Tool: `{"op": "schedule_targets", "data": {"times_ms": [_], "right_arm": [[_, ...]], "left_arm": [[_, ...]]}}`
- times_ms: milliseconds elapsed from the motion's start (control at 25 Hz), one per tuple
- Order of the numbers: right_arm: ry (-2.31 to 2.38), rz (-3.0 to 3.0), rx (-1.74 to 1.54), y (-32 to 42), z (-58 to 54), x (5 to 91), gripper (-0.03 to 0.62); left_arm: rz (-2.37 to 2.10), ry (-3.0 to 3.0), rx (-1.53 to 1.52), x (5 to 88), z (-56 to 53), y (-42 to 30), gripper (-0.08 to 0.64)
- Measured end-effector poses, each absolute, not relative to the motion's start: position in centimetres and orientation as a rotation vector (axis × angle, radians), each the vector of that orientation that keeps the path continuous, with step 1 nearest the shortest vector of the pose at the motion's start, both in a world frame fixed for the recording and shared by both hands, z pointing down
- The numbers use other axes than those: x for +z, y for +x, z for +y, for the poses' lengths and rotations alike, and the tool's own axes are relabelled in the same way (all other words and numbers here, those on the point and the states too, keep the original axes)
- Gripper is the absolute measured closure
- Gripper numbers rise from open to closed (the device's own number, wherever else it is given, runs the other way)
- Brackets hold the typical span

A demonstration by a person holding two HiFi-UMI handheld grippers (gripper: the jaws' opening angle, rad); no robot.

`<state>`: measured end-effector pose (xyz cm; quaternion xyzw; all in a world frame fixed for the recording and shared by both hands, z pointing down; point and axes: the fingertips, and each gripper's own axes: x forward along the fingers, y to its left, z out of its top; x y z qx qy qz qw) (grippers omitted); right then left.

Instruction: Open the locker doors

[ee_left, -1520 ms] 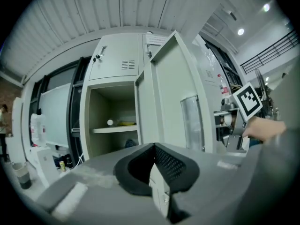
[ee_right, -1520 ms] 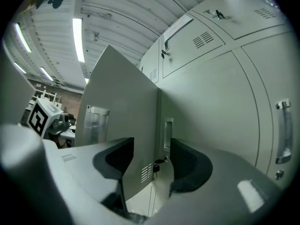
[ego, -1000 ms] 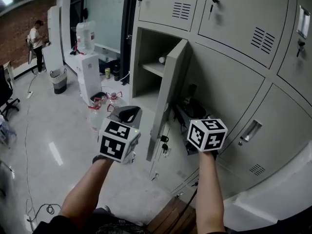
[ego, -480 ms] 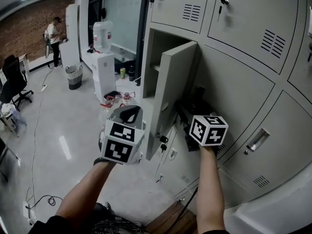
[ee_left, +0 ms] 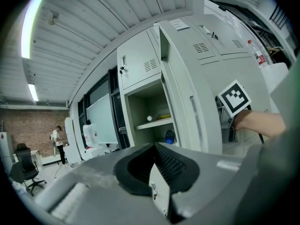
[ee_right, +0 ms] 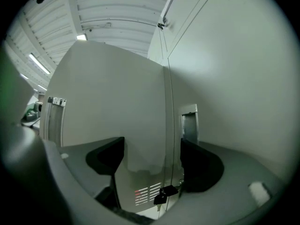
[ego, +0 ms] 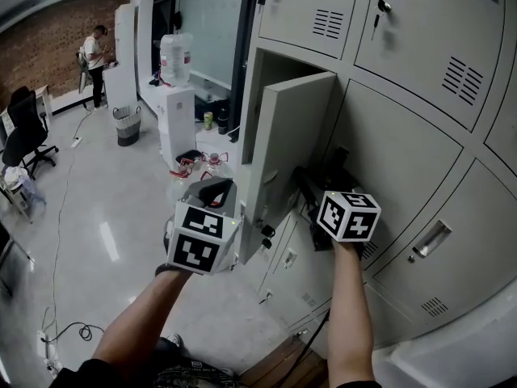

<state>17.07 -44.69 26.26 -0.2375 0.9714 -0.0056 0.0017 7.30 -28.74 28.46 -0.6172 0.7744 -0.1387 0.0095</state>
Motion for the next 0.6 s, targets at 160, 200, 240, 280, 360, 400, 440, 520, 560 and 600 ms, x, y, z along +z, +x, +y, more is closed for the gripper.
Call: {"op": "schedule_targets", "data": {"times_ms": [160,200,240,280,360,400,440,520,560,600], "right_arm": [[-0.826,2.988,-0.042,17.7,-44.9,25.2,0.227],[-0.827,2.987,-0.050,17.6,-44.9,25.1,0.227],[-0.829,2.989,-0.055,17.5,-45.0,25.0,0.227],[-0.836,2.988,-0.058,17.4,-45.0,25.0,0.227],[-0.859,2.979,-0.073,17.2,-45.1,25.1,0.222],[-0.868,2.975,-0.087,17.1,-45.1,25.2,0.216],[-0.878,2.971,-0.098,16.9,-45.2,25.3,0.212],[-0.911,2.967,-0.087,16.6,-45.4,25.5,0.193],[-0.931,2.968,-0.070,16.4,-45.5,25.6,0.185],[-0.951,2.970,-0.050,16.3,-45.6,25.7,0.184]], "left_arm": [[2.415,-1.941,-0.435,28.9,-28.8,7.0,0.557],[2.415,-1.944,-0.434,29.0,-28.7,6.8,0.557],[2.416,-1.947,-0.432,29.0,-28.6,6.7,0.557],[2.416,-1.950,-0.428,29.1,-28.6,6.5,0.557],[2.418,-1.952,-0.419,29.2,-28.4,6.1,0.557],[2.419,-1.953,-0.414,29.2,-28.3,5.9,0.557],[2.420,-1.954,-0.410,29.3,-28.2,5.7,0.557],[2.422,-1.958,-0.404,29.4,-28.1,5.2,0.557],[2.423,-1.960,-0.401,29.5,-28.0,4.9,0.557],[2.425,-1.961,-0.398,29.6,-27.9,4.6,0.557]]}}
